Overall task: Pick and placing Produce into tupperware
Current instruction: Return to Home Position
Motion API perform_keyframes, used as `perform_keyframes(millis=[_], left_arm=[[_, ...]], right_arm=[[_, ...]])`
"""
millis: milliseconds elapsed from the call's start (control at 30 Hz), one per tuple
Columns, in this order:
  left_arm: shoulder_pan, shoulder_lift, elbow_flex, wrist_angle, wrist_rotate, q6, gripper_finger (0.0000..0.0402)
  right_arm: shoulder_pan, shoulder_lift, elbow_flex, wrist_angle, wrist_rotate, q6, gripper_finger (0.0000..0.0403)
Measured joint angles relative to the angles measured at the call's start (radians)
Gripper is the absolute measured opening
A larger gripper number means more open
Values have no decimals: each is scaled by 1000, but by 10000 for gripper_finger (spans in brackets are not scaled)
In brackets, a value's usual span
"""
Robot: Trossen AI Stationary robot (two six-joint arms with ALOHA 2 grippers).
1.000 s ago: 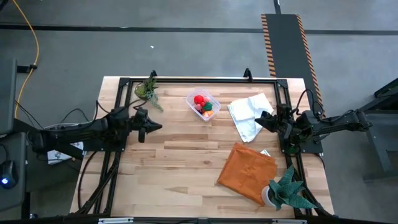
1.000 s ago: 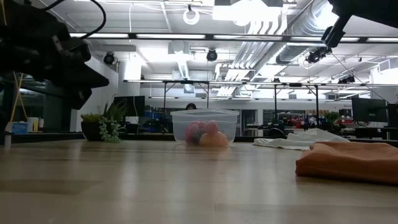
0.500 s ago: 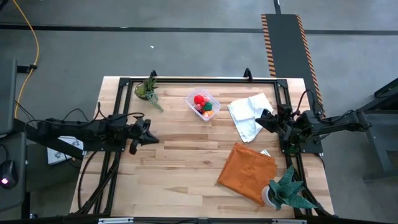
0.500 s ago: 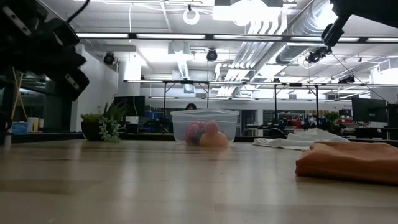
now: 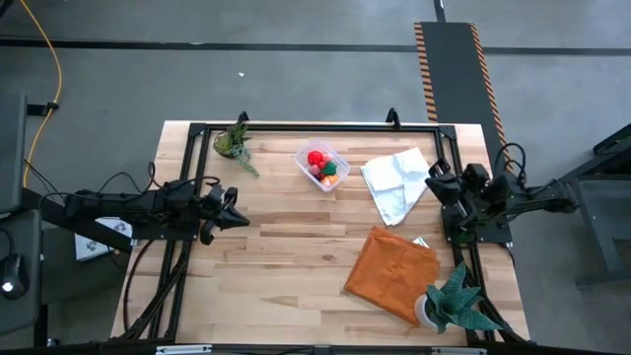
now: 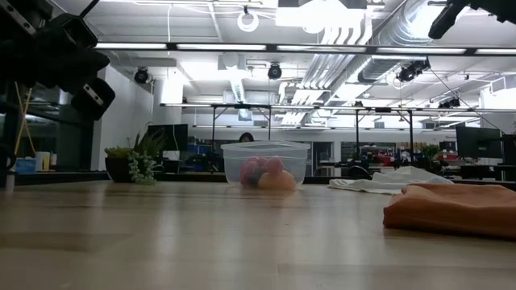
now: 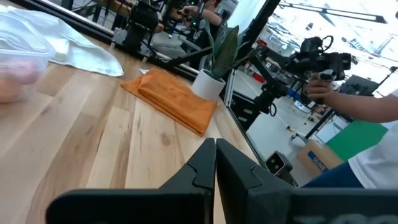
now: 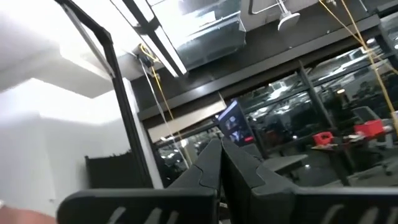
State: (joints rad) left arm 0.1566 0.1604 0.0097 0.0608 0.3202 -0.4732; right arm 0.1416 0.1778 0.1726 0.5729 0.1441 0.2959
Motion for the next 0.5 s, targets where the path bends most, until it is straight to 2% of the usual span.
perform_keyframes(millis=[267, 500], left_arm=[[0, 1, 0, 0, 0, -2, 2], [0, 1, 0, 0, 0, -1, 1]], right_arm=[[-62, -9, -1, -67, 0, -42, 0], [-133, -8, -116, 105, -27, -9, 0]])
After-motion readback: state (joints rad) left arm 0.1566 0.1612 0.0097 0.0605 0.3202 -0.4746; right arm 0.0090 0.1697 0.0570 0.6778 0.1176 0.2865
